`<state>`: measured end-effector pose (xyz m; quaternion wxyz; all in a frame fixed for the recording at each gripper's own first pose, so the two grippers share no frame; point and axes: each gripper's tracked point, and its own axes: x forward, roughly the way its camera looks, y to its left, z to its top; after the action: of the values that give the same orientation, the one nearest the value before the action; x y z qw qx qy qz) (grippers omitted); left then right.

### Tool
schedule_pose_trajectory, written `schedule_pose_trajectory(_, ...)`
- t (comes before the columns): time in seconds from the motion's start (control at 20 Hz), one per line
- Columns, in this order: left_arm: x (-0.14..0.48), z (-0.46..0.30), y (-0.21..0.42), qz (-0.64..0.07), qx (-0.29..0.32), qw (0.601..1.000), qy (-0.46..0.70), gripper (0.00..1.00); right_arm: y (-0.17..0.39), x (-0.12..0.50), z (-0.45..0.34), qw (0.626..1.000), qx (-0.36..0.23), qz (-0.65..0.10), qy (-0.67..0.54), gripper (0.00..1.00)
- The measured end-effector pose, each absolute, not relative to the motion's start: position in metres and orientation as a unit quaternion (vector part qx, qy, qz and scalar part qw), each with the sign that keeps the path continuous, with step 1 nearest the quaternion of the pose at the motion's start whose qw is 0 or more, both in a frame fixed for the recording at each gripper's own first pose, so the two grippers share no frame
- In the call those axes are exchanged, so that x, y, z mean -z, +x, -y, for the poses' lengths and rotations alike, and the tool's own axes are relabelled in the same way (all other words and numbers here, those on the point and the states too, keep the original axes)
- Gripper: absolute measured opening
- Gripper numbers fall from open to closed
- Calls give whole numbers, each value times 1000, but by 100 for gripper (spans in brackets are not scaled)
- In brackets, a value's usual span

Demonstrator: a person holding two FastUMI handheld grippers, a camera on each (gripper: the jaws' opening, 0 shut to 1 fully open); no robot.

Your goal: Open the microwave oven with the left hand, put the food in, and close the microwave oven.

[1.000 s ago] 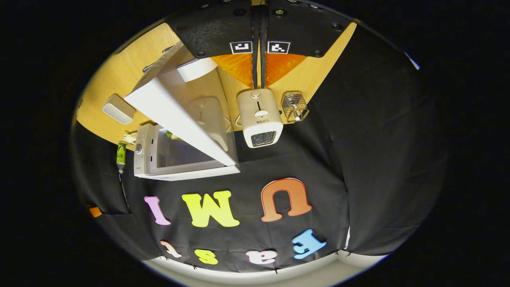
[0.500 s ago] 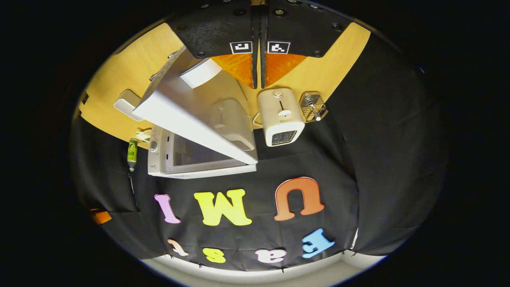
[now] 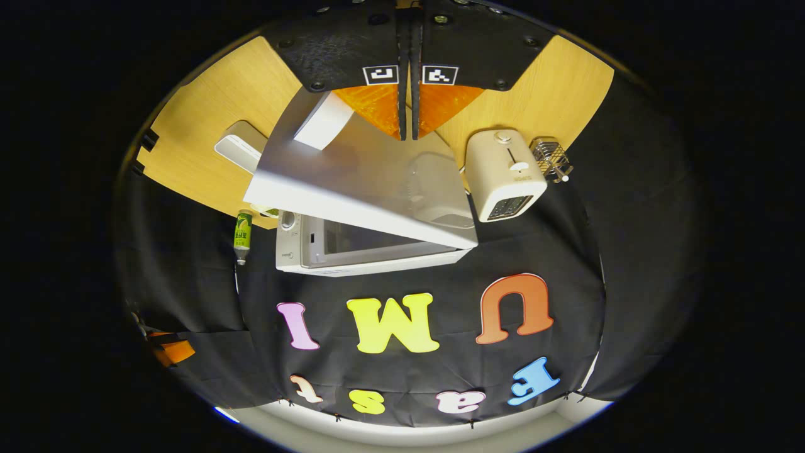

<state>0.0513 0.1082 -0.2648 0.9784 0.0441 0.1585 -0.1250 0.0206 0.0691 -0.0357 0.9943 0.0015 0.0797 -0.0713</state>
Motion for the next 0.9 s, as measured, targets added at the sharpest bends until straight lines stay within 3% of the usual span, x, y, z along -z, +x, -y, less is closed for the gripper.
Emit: schedule_pose_trajectory(0.9,258,-1,101,-141,160,975,55,0,12,45,-10,994,65,-89,9,98)
